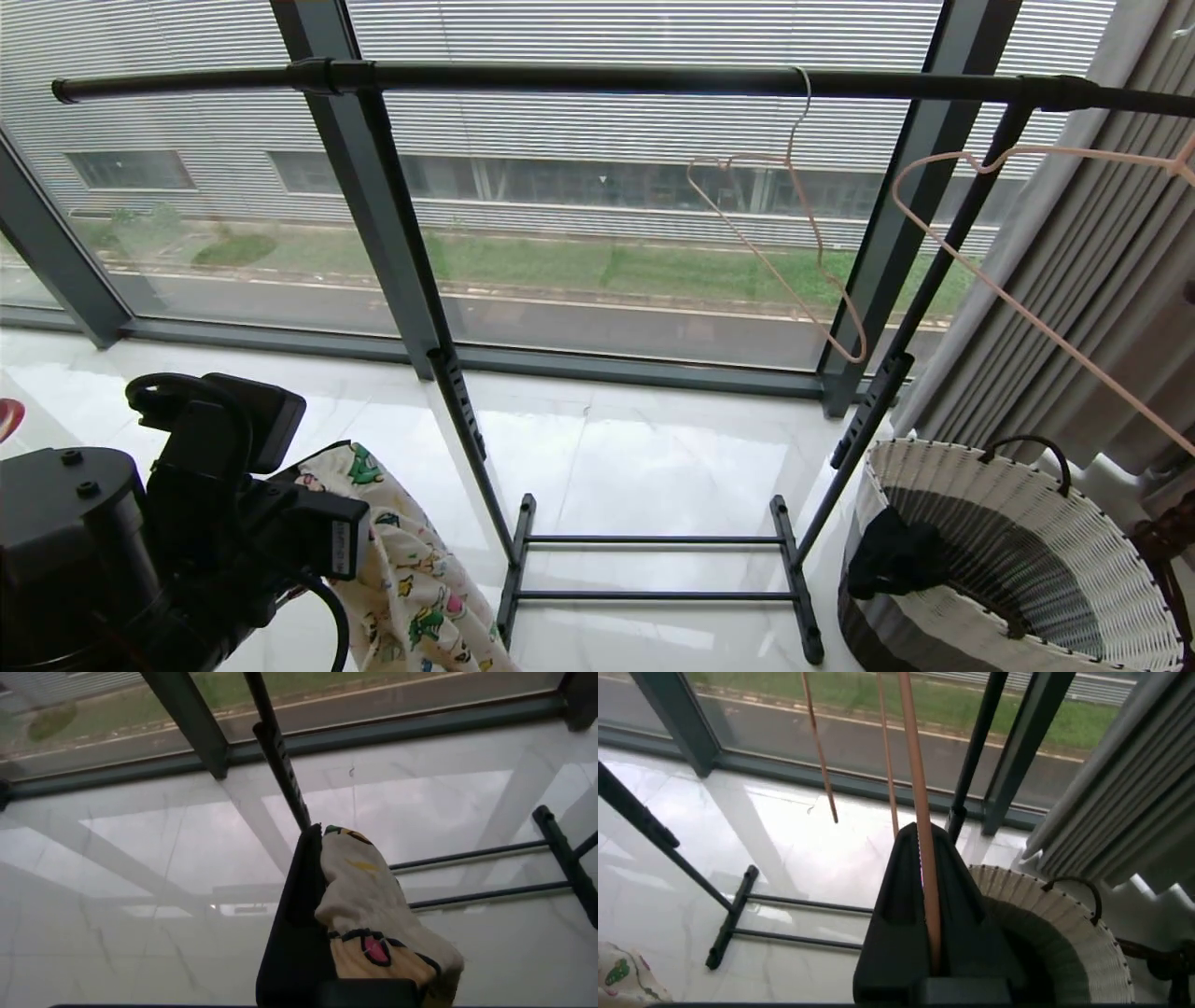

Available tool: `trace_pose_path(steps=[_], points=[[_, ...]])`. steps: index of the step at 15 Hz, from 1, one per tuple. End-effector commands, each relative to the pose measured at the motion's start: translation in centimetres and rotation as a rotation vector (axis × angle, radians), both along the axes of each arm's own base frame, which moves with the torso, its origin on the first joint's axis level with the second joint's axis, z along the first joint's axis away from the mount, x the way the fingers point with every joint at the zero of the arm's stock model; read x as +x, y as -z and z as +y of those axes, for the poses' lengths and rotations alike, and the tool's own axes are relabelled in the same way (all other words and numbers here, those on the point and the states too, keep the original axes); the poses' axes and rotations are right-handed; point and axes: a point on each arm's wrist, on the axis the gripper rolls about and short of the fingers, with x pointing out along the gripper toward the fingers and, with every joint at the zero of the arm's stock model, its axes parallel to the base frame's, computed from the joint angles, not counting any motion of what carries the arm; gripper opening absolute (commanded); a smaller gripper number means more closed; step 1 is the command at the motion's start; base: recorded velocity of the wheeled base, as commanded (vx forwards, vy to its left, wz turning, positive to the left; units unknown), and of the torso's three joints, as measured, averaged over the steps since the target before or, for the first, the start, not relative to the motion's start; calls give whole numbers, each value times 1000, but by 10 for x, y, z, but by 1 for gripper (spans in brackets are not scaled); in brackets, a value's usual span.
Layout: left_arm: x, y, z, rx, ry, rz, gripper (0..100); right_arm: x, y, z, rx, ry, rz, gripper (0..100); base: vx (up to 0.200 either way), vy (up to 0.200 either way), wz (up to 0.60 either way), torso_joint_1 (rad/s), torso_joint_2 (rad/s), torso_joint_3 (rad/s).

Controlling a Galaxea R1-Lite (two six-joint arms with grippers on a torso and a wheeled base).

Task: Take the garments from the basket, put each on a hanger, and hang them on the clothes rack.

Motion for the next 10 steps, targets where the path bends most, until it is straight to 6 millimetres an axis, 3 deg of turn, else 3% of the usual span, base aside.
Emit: trace_pose_path(steps=[1, 4, 10], points=[[1, -1, -1, -20, 16, -1, 0, -10, -3, 7, -2, -87, -28, 0, 0, 0, 0, 0, 0, 0], [12, -16, -11, -98, 160, -29, 0, -20, -1, 28, -70, -297, -43, 0, 0, 0, 0, 0, 0, 0], [79, -66, -50, -242, 136, -163, 0, -33, 41, 84, -180, -688, 105, 0, 0, 0, 0, 0, 0, 0]])
